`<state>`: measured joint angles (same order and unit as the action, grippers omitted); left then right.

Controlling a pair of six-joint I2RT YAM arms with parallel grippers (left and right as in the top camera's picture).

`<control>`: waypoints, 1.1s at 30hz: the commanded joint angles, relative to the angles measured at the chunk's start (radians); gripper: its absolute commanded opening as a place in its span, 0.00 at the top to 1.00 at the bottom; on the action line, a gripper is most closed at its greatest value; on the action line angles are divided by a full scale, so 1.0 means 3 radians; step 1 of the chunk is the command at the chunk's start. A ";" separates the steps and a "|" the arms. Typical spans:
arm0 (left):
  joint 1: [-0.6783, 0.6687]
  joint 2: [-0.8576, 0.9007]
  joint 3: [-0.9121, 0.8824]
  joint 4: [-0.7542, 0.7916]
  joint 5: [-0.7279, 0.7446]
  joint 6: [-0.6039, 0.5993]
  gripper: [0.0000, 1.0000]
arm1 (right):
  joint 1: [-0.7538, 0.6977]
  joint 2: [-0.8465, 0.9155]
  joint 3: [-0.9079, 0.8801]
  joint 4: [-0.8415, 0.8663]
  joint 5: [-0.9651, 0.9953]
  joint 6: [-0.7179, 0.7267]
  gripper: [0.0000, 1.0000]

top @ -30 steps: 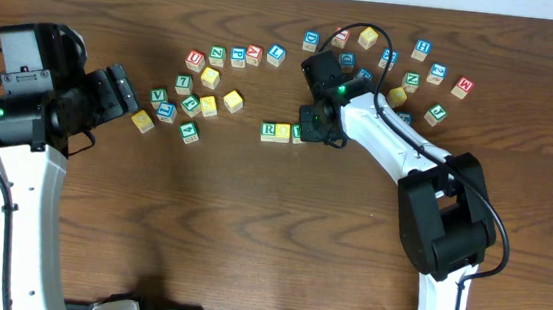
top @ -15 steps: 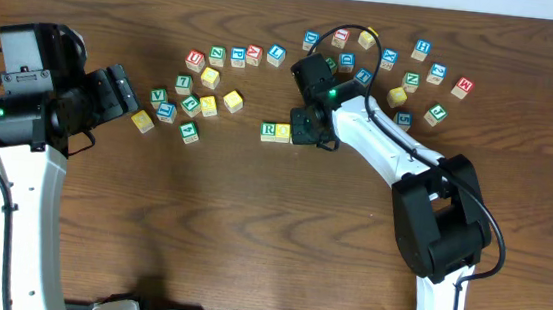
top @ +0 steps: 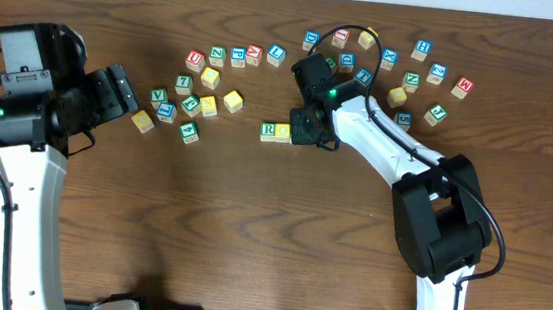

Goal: Spell out ROBOT

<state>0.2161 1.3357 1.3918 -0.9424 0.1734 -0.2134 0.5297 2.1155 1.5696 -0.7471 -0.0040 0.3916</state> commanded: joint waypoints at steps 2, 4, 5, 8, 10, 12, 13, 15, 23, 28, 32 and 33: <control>0.0011 0.0033 0.0020 -0.0009 -0.0031 -0.0042 0.11 | -0.0004 -0.0033 -0.0001 0.0011 -0.0008 0.0039 0.96; 0.0011 0.0033 0.0020 -0.0009 -0.0031 -0.0042 0.11 | -0.0017 -0.0047 0.0027 -0.0006 -0.0008 0.0038 0.93; 0.0011 0.0033 0.0020 -0.0009 -0.0031 -0.0042 0.11 | -0.0024 -0.0061 0.0052 -0.0032 -0.0008 0.0038 0.92; 0.0011 0.0033 0.0020 -0.0008 -0.0031 -0.0042 0.11 | -0.0076 -0.0145 0.0163 -0.0146 -0.0006 0.0038 0.91; 0.0011 0.0033 0.0020 -0.0008 -0.0032 -0.0042 0.11 | -0.0134 -0.0230 0.0249 -0.0230 -0.0006 0.0037 0.90; 0.0011 0.0033 0.0020 -0.0008 -0.0032 -0.0041 0.11 | -0.0197 -0.0334 0.0324 -0.0294 -0.0008 0.0006 0.88; 0.0011 0.0033 0.0020 -0.0008 -0.0032 -0.0042 0.11 | -0.0225 -0.0390 0.0356 -0.0322 -0.0006 -0.0015 0.86; 0.0011 0.0033 0.0020 -0.0008 -0.0032 -0.0041 0.11 | -0.0273 -0.0505 0.0407 -0.0367 -0.0008 -0.0051 0.83; 0.0011 0.0033 0.0020 -0.0008 -0.0032 -0.0041 0.11 | -0.0455 -0.0961 0.0445 -0.0565 -0.0014 -0.0106 0.70; 0.0011 0.0033 0.0020 -0.0009 -0.0032 -0.0041 0.11 | -0.0556 -0.1102 0.0637 -0.0872 -0.0033 -0.0214 0.68; 0.0011 0.0033 0.0020 -0.0009 -0.0032 -0.0039 0.10 | -0.0635 -0.1099 0.1011 -0.1214 -0.0031 -0.0365 0.64; 0.0011 0.0033 0.0020 -0.0009 -0.0033 -0.0041 0.10 | -0.0657 -0.1099 0.1106 -0.1278 -0.0031 -0.0395 0.64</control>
<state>0.2161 1.3357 1.3918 -0.9428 0.1734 -0.2134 0.3519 1.8080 1.8202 -1.1069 -0.0109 0.3237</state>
